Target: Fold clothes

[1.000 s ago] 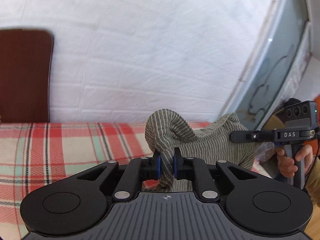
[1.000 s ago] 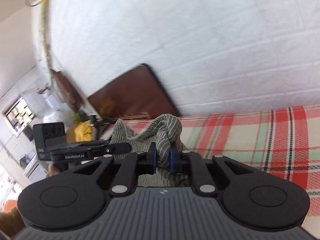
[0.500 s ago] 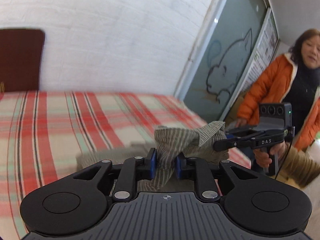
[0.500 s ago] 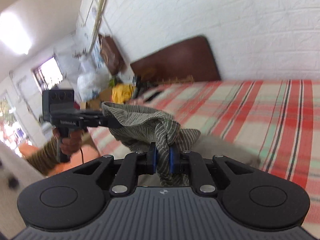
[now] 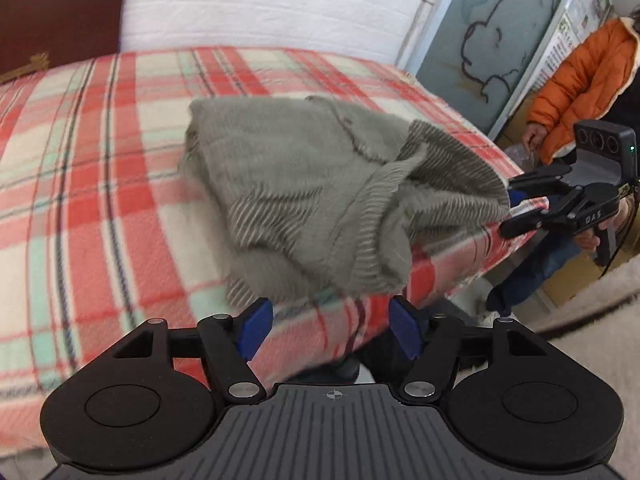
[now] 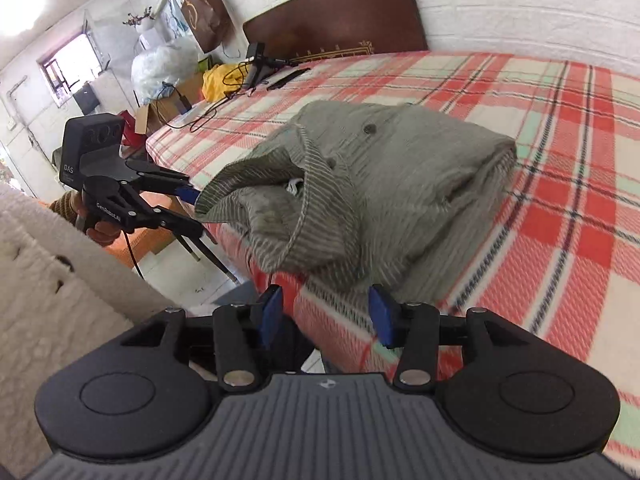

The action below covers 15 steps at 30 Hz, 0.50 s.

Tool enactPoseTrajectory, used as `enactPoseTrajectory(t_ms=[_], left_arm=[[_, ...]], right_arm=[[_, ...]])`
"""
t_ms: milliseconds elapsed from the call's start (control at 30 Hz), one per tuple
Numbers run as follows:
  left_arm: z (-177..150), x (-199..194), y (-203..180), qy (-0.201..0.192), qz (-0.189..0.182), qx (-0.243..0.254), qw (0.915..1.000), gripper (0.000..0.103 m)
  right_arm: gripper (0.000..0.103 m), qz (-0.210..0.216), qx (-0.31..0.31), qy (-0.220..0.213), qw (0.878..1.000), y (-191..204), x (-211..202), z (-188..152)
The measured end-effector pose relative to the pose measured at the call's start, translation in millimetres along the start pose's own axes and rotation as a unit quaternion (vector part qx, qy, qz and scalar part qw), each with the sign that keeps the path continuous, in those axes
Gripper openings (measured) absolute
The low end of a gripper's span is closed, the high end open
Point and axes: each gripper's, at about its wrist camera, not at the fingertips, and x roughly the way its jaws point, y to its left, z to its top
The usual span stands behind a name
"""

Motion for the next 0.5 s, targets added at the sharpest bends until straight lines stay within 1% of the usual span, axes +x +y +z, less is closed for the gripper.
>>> enactPoseTrajectory(t_ms=[67, 133, 200, 233, 300, 333, 433, 500], left_arm=[[2.1, -12.8, 10.3, -0.015, 0.010, -0.021, 0.9996, 0.078], [14.2, -23.0, 21.9, -0.058, 0.014, -0.044, 0.9973, 0.078], [31.1, -22.2, 33.3, -0.100, 0.021, -0.071, 0.9923, 0.081], [39.9, -17.5, 39.1, -0.110, 0.020, -0.085, 0.9900, 0.081], [57.6, -0.8, 50.4, -0.110, 0.007, -0.116, 0.9871, 0.081], [65.5, 8.3, 55.0, -0.104, -0.003, -0.128, 0.9862, 0.081], [68.9, 27.3, 56.9, -0.077, -0.019, -0.131, 0.9883, 0.081], [64.2, 33.3, 53.9, -0.069, -0.017, -0.122, 0.9900, 0.081]], right_arm=[[0.052, -0.007, 0.023, -0.024, 0.999, -4.7, -12.4, 1.4], [0.053, -0.005, 0.056, -0.071, 0.996, -13.7, -20.6, 8.7], [0.065, -0.016, 0.104, -0.121, 0.987, -24.8, -21.7, 18.7], [0.065, -0.019, 0.127, -0.132, 0.983, -30.7, -17.5, 23.1], [0.064, -0.020, 0.170, -0.138, 0.975, -42.6, -5.0, 31.2], [0.064, -0.021, 0.174, -0.133, 0.975, -44.2, 0.4, 32.5], [0.063, -0.025, 0.161, -0.108, 0.981, -41.0, 11.9, 30.7], [0.063, -0.030, 0.149, -0.098, 0.983, -36.3, 12.0, 25.0]])
